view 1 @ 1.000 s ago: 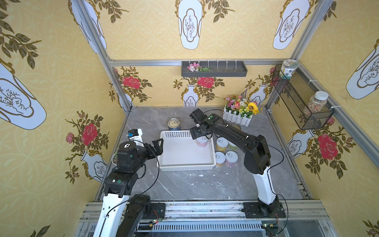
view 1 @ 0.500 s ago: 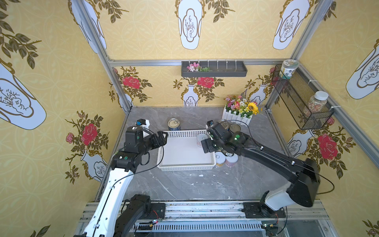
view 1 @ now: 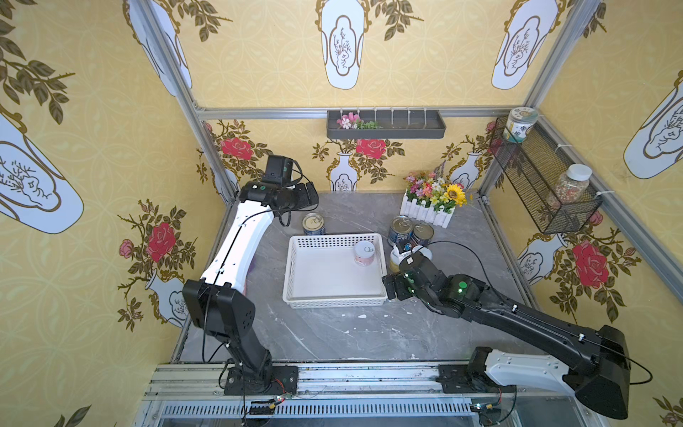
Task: Put the canned food in the basket
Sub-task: Pick up the canned food from the center of the board.
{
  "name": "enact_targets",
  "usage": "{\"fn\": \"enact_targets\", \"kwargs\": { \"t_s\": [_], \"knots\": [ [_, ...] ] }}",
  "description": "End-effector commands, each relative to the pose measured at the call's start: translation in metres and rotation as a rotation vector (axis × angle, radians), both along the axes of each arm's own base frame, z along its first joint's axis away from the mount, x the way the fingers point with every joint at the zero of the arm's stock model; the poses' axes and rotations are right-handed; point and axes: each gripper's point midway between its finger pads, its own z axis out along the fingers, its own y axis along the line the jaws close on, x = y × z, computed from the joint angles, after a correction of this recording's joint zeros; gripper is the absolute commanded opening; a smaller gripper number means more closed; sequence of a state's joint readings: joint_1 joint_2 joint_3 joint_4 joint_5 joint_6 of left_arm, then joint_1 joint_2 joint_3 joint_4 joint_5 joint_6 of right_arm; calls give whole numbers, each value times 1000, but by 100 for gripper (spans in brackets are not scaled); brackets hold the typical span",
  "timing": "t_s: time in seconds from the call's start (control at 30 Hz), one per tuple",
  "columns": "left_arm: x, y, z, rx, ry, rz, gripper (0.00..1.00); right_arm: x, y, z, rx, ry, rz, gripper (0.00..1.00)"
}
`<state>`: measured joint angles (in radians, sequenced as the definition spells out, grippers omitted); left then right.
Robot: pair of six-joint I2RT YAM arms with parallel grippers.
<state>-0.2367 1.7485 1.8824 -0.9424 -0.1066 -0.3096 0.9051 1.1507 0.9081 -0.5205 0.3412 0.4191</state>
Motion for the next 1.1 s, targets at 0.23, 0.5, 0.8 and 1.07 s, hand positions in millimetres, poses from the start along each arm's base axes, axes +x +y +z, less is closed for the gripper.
{"fn": "enact_targets", "kwargs": {
  "t_s": [0.23,0.5,0.8,1.07],
  "knots": [
    [22,1,-78,151,249,-50,100,7,6,17,56,-81,-5,97],
    [43,-12,-126,151,333,-65,100,8,10,11,45,-65,0,97],
    [45,-17,-142,142,358,-76,100,8,21,4,17,-39,27,97],
    [44,-17,-161,153,405,-87,100,5,21,6,19,-48,30,97]
  ]
}}
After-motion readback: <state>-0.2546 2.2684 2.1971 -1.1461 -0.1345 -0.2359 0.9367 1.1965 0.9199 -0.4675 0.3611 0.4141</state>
